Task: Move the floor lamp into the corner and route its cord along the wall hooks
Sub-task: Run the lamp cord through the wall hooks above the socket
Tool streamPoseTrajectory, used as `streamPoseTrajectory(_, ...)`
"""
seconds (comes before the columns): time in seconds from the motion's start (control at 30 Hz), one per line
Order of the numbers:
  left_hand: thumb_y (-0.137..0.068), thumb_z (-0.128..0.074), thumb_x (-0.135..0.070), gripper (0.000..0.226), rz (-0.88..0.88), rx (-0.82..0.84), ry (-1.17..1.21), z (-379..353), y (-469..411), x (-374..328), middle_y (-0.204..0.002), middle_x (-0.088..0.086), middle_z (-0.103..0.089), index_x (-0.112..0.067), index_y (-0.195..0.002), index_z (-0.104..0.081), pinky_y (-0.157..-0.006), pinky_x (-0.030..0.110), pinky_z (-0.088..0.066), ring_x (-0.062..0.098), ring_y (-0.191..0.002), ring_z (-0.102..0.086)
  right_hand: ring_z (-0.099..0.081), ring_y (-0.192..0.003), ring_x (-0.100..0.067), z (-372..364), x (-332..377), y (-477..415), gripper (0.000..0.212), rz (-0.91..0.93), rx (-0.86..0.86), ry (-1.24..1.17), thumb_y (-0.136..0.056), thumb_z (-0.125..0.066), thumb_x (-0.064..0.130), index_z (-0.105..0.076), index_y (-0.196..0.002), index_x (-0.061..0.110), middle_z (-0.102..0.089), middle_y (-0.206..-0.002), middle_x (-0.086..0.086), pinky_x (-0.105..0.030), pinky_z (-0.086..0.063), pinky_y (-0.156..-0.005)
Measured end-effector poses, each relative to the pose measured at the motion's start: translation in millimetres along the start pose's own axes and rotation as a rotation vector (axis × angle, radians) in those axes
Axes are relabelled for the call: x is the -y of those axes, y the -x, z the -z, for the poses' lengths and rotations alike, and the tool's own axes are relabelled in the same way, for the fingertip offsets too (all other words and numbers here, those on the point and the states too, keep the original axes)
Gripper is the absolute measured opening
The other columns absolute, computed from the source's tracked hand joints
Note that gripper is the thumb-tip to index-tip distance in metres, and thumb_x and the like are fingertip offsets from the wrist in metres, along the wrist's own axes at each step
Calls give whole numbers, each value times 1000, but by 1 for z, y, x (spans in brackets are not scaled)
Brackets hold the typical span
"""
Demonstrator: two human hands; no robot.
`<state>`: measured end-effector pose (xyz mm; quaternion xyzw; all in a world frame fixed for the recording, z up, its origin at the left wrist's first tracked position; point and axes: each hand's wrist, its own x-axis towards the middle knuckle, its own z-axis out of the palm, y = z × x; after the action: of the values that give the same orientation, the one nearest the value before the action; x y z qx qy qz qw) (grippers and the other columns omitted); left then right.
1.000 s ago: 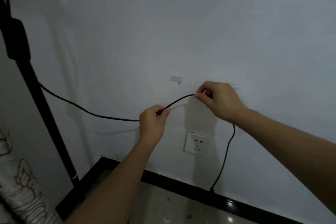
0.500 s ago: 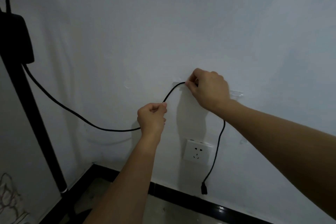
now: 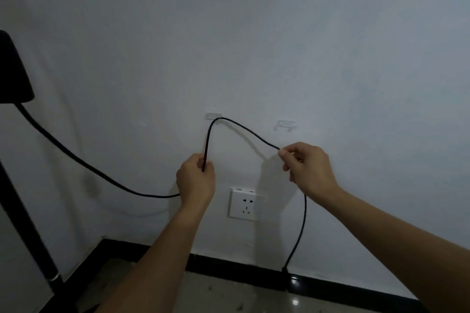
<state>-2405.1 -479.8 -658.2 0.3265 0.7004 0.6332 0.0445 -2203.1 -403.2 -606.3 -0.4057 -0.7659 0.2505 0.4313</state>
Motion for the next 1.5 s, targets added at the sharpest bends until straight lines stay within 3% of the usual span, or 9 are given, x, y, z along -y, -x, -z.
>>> streamPoseTrajectory(0.13,-89,-54,-10,41,-99,15,-69,-6,12,-7,-121,15,-54,-9,-129,-52,-80,29,-47,24,-78,-57,-61,-50,-8,25,1,-13,14,-5,-103,19,-87,-69,29,-64,-74,26,-67,-65,4,-28,-49,-56)
streamPoseTrajectory(0.3,-87,-52,-10,50,-309,-54,-203,-9,20,-28,-149,8,-31,-15,-137,-44,-85,37,-51,27,-121,-50,-57,-66,-10,40,14,-28,12,49,-157,353,-81,-69,37,-65,-71,31,-58,-65,18,-25,-36,-57)
streamPoseTrajectory(0.43,-86,-49,-5,47,-476,16,-221,-23,26,-56,-152,2,-32,-18,-131,-52,-88,35,-49,23,-125,-43,-58,-73,-14,47,26,-39,9,135,-128,424,-83,-67,35,-70,-79,28,-60,-72,13,-26,-36,-58)
streamPoseTrajectory(0.57,-87,-46,-8,54,-618,161,-298,-40,30,-78,-158,-2,-22,-24,-139,-42,-88,35,-48,22,-125,-38,-58,-74,-15,52,34,-46,10,209,-86,486,-84,-67,32,-73,-84,24,-60,-74,10,-27,-38,-62)
streamPoseTrajectory(0.67,-90,-45,-12,55,-607,252,-342,-49,31,-81,-160,-3,-17,-26,-143,-35,-95,38,-46,22,-129,-34,-61,-77,-16,56,38,-51,9,247,-53,473,-84,-68,29,-73,-84,22,-63,-76,8,-28,-42,-64)
streamPoseTrajectory(0.93,-90,-45,-14,52,-592,258,-403,-49,34,-76,-160,0,-16,-20,-141,-39,-102,40,-42,23,-133,-30,-68,-86,-18,59,41,-61,12,299,-56,400,-87,-68,26,-74,-92,18,-75,-91,0,-37,-55,-78)
streamPoseTrajectory(1.2,-88,-46,-19,60,-609,290,-503,-51,37,-70,-161,2,-8,-16,-145,-28,-107,40,-36,24,-139,-22,-64,-73,-16,61,17,-54,13,271,-129,443,-86,-67,36,-71,-85,23,-68,-75,8,-28,-45,-63)
streamPoseTrajectory(1.37,-89,-46,-21,67,-612,304,-559,-52,40,-67,-162,1,-5,-14,-148,-17,-110,39,-32,23,-143,-17,-66,-59,-16,54,3,-45,12,196,-117,339,-88,-64,35,-64,-81,25,-70,-69,6,-35,-56,-67)
streamPoseTrajectory(1.5,-90,-45,-21,68,-607,322,-576,-52,42,-63,-162,1,0,-14,-149,-12,-113,38,-27,22,-146,-12,-63,-44,-5,47,-1,-39,12,157,-106,234,-89,-64,30,-63,-79,24,-68,-62,9,-29,-55,-56)
